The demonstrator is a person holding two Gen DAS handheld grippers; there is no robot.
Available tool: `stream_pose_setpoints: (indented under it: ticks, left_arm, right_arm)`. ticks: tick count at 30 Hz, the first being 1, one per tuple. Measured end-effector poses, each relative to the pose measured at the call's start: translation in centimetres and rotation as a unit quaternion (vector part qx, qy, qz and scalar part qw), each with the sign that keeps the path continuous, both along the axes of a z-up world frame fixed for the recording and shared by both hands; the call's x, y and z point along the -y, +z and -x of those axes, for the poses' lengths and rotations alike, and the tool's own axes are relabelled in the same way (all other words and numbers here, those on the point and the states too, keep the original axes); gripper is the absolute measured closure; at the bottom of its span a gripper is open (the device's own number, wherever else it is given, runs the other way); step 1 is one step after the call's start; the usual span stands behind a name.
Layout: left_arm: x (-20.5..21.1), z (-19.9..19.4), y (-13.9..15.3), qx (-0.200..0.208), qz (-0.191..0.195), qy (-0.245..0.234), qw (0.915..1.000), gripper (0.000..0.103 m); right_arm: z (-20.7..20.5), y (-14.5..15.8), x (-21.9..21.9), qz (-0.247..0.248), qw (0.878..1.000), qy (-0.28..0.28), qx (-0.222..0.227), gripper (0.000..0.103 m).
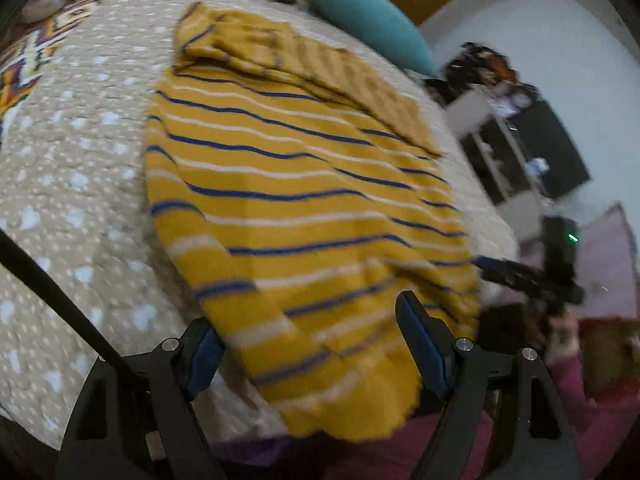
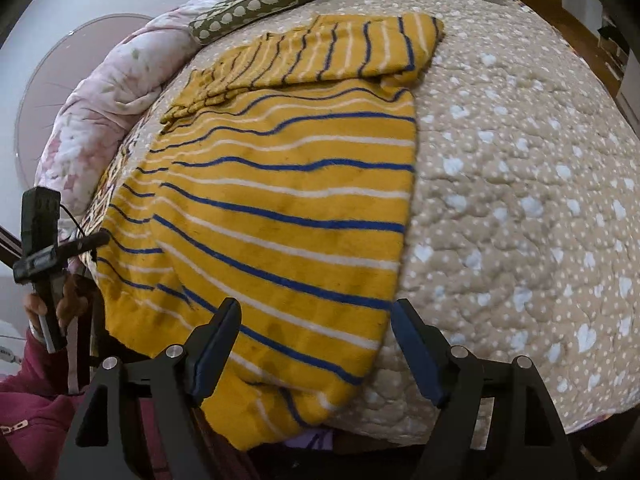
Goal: Fold small clothes
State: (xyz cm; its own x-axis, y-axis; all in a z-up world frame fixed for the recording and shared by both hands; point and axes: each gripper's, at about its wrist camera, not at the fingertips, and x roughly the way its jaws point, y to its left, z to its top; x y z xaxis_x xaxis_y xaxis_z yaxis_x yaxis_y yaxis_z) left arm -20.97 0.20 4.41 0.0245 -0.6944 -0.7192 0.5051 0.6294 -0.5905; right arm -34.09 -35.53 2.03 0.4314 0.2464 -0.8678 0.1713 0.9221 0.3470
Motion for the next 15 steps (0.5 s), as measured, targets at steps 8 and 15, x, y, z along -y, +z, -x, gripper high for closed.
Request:
stream_pose_setpoints:
  ticks: [8, 15]
  left_arm:
    - [-4.0, 2.1, 1.6, 0.003, 0.025, 0.011, 0.9996, 0.024]
    - [-5.4, 2.0, 0.0, 0.023, -0.089, 0.058, 0.9940, 0.024]
  right_arm:
    - [-1.5, 1.2, -4.7, -0.028, 0.996, 0.075, 0.026, 0.021]
    - [-2.5, 0.8, -9.2, 0.018, 0.990, 0.140, 0.029, 0.021]
